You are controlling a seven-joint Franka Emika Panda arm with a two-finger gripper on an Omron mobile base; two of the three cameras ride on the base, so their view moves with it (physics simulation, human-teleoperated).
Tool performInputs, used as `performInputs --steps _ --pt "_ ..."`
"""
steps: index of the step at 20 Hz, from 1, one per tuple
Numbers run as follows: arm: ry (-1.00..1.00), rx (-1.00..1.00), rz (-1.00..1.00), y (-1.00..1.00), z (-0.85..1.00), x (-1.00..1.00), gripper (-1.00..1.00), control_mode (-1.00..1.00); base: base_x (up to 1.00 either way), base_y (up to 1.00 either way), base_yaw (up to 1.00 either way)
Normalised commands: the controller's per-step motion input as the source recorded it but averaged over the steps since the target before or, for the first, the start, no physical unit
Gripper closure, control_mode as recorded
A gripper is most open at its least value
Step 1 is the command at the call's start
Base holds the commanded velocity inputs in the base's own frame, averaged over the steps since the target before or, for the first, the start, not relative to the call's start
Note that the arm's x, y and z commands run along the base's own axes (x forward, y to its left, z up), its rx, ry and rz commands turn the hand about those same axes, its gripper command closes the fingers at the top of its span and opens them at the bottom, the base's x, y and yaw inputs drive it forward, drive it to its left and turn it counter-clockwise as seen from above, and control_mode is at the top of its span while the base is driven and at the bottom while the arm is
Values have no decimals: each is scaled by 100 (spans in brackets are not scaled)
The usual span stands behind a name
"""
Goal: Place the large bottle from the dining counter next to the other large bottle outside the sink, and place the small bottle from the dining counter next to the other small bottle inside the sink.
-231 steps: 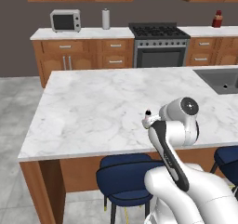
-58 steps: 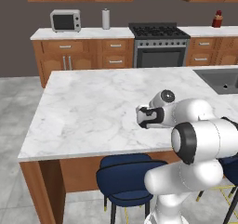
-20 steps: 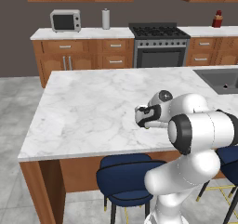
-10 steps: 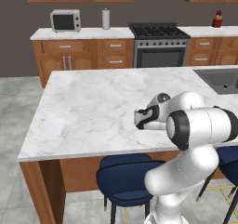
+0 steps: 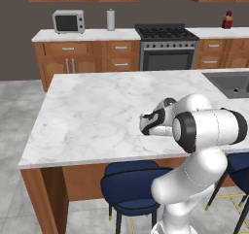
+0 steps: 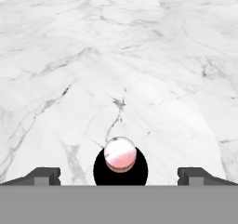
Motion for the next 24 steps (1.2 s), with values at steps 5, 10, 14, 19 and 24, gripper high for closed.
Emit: performInputs --steps 5,10,14,19,24 --pt "0 0 0 0 0 23 -100 -100 0 0 0" --pt "0 0 0 0 -5 17 -100 -100 0 0 0" --pt "0 0 0 0 -6 8 100 -100 0 0 0" --pt "0 0 0 0 -1 0 100 -100 0 0 0" --pt "-1 0 0 0 0 0 100 -100 0 0 0"
